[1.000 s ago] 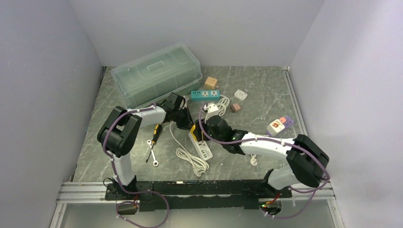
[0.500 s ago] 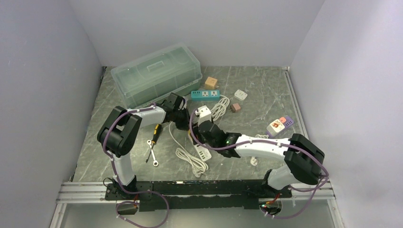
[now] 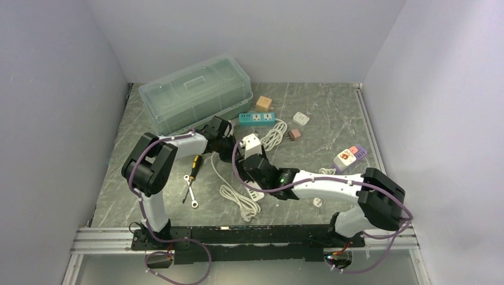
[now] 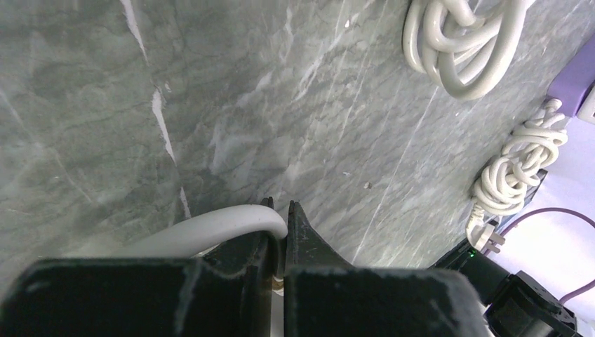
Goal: Pull the plug off the socket
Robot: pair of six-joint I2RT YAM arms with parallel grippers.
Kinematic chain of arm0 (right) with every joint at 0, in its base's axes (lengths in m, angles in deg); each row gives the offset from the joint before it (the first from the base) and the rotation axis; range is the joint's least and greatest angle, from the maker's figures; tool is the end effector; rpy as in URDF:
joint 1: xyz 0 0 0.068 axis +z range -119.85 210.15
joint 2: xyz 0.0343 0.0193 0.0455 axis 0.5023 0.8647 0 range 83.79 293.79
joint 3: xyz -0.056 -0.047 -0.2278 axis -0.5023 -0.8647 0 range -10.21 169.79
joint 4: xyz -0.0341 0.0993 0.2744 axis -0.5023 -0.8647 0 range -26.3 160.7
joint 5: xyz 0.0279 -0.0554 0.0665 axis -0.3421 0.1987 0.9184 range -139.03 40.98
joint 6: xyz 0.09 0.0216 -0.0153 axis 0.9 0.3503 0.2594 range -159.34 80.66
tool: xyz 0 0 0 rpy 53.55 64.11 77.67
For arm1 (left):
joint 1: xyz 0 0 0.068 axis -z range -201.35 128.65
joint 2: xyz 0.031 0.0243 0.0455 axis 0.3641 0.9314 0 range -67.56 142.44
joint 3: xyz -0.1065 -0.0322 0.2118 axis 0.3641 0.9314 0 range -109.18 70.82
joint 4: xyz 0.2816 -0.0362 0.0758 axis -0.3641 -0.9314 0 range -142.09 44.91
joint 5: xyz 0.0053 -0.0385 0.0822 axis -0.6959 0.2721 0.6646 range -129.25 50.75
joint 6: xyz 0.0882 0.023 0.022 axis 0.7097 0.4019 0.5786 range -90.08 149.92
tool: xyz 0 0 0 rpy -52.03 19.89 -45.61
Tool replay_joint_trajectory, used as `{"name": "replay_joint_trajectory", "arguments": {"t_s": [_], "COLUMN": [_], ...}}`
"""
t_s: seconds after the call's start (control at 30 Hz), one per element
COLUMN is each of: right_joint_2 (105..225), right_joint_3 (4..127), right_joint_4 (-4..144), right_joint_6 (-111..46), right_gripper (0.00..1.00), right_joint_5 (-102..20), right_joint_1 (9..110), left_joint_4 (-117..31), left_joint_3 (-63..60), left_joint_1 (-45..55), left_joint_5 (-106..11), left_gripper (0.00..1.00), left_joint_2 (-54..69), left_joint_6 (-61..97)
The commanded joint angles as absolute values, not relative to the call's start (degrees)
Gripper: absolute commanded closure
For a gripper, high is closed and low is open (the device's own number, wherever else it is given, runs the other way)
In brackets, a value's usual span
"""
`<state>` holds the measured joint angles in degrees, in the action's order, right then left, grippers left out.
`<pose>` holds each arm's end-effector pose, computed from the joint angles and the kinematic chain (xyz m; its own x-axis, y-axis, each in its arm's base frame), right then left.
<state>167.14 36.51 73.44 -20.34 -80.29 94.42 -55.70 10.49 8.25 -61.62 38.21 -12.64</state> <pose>0.2023 0.3186 0.1410 -0.4187 -0.2277 -0.8791 -0.4724 0.8814 -0.0032 0.3372 -0.2285 0.0508 -0.9652 -0.1710 -0.1977 -0.0153 0.7921 -0.6102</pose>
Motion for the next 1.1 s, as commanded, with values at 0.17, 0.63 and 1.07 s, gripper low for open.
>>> {"name": "replay_joint_trajectory", "arguments": {"t_s": [0.17,0.63,1.07], "right_joint_2": [158.6,151.92,164.8], "right_joint_3": [38.12,39.71,44.22], "right_joint_4": [72.55,59.06,62.35], "right_joint_6": [-19.83,-17.88,-19.84], "right_gripper": [1.0,1.0,1.0], "right_joint_5": [-81.95,-75.17,-53.07], "right_joint_1": [93.87,72.62,48.35], "left_joint_4": [-55.24,-56.31,-59.09], "left_joint_3": [9.79,8.74,-4.87], "left_joint_1": [8.0,8.0,8.08], "left_joint_5": [-59.15,-55.56,-52.66], "left_gripper": [1.0,1.0,1.0], "left_joint_2": [36.86,31.25,30.92], "left_joint_6": [-10.55,-6.25,2.66]}}
